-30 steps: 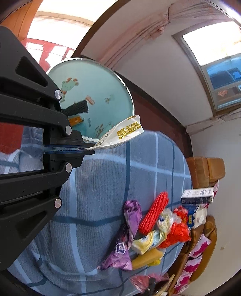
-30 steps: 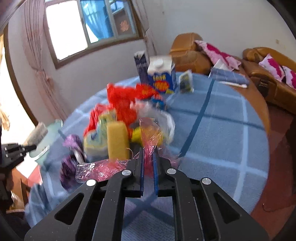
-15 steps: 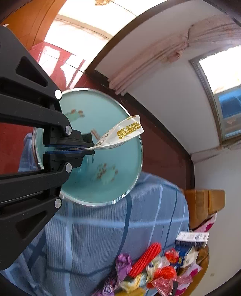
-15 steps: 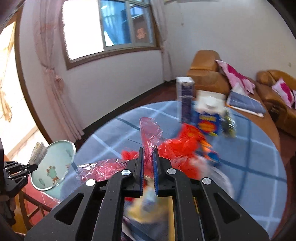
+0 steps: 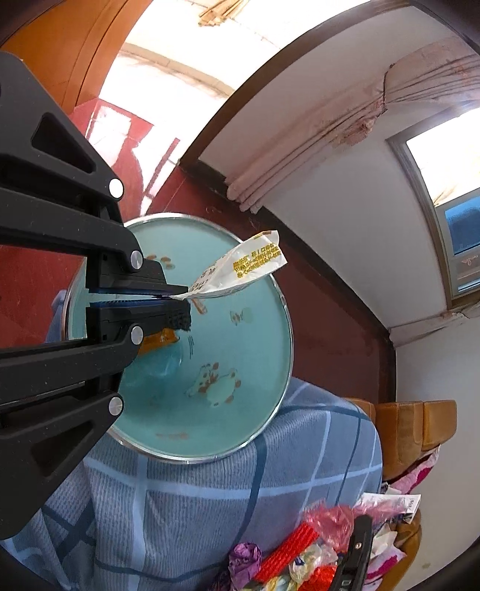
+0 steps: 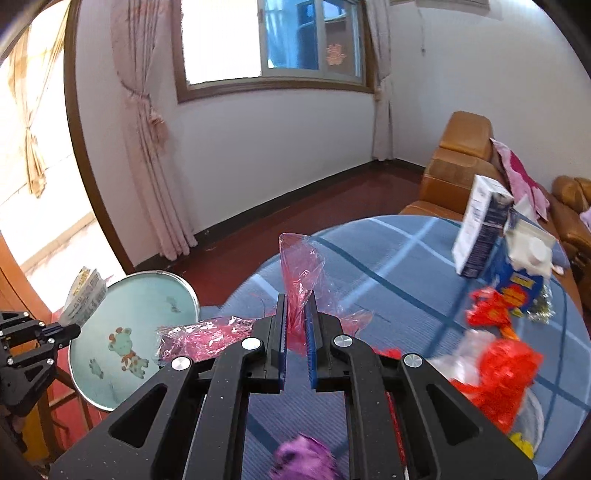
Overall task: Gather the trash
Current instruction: 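Open the left tool over the wastebasket while the right tool releases the pink bag into it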
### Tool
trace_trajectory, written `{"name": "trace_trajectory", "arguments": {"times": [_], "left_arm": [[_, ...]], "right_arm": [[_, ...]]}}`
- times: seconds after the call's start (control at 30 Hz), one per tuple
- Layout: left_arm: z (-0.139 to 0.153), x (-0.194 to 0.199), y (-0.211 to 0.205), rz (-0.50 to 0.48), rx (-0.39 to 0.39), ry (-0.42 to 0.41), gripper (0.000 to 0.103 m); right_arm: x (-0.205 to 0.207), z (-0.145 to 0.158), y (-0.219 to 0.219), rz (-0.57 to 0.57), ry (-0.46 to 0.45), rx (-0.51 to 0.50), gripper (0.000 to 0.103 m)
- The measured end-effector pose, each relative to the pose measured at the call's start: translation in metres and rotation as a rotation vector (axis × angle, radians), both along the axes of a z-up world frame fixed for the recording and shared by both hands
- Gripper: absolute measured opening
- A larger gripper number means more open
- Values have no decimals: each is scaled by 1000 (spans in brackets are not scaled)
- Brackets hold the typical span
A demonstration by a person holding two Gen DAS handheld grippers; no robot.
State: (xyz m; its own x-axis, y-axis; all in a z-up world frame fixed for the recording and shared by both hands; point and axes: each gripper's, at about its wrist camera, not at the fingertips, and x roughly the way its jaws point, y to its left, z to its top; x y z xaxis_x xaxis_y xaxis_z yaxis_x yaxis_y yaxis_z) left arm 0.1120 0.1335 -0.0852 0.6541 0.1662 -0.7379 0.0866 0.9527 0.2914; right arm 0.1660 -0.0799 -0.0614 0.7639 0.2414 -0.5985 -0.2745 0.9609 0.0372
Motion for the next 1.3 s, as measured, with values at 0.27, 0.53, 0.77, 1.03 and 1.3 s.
{"name": "trace_trajectory", "arguments": {"times": [0.27,0.53,0.77,1.03,1.3], "left_arm": [[1,2,5,18,8,-4,2],[4,1,7,19,-4,-8,2],[3,1,7,20,-3,-6,2],[3,1,6,20,-7,-4,2],[2,1,8,23,-13,2,5]], "right_arm": [[16,-9,39,48,9,-23,10],[20,-14,55,82,22,-37,10],[21,-16,56,100,29,-39,10],[18,-19,61,119,30,-44,11],[16,-19,63,129,31,-41,11]]}}
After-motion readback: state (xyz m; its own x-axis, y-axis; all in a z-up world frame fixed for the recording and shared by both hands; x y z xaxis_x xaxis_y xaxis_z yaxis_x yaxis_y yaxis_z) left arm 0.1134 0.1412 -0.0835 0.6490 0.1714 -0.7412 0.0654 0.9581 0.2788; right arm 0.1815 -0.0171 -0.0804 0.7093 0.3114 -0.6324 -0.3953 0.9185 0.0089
